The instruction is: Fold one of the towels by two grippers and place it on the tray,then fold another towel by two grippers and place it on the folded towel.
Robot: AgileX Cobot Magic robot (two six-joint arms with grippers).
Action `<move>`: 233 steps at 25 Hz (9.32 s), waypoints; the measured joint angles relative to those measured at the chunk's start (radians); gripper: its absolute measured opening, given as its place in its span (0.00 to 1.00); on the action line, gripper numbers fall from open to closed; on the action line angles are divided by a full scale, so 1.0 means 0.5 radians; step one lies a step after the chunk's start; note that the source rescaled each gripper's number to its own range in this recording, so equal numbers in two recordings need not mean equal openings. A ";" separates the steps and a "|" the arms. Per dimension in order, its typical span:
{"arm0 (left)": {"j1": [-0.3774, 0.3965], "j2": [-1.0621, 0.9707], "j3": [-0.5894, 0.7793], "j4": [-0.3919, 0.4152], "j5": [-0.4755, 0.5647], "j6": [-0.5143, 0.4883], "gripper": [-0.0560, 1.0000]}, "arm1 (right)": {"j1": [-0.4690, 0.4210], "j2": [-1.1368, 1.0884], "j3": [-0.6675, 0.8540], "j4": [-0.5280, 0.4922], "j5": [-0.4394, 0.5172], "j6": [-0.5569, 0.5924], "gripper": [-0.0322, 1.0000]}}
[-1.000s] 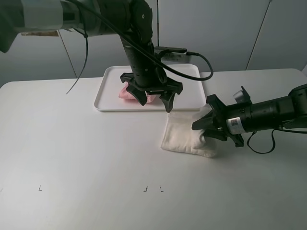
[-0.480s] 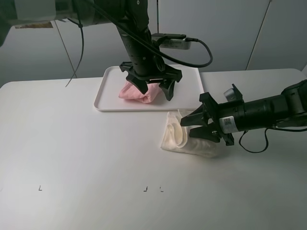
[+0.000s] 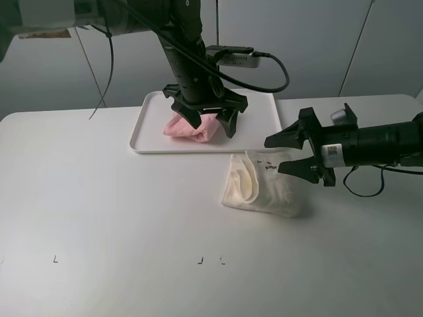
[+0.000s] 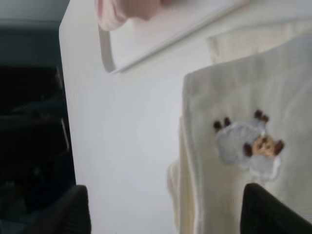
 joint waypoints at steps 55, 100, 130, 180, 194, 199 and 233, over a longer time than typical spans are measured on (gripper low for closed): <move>0.000 0.000 0.000 -0.007 0.003 0.144 0.94 | 0.244 0.000 -0.010 -0.266 -0.732 0.146 0.65; 0.158 -1.045 1.752 -0.085 -1.157 0.213 0.94 | 0.298 0.007 -1.533 -1.288 -0.054 1.196 0.07; 0.158 -1.045 1.754 -0.271 -1.236 0.403 0.94 | 0.655 1.150 -2.707 -1.583 -0.246 1.793 0.07; 0.775 -2.489 2.398 -0.159 -0.751 0.259 0.94 | 0.711 -1.900 -0.245 -3.467 -0.251 2.493 1.00; 0.775 -3.477 2.701 0.067 -0.272 0.203 0.94 | 0.711 -3.086 -0.079 -3.502 0.420 2.558 1.00; 0.775 -3.818 2.714 0.134 -0.094 0.138 0.94 | 0.711 -3.355 -0.013 -3.470 0.456 2.558 1.00; 0.775 -4.486 2.950 0.316 -0.073 -0.197 0.94 | 0.714 -3.863 0.291 -3.393 0.267 2.371 1.00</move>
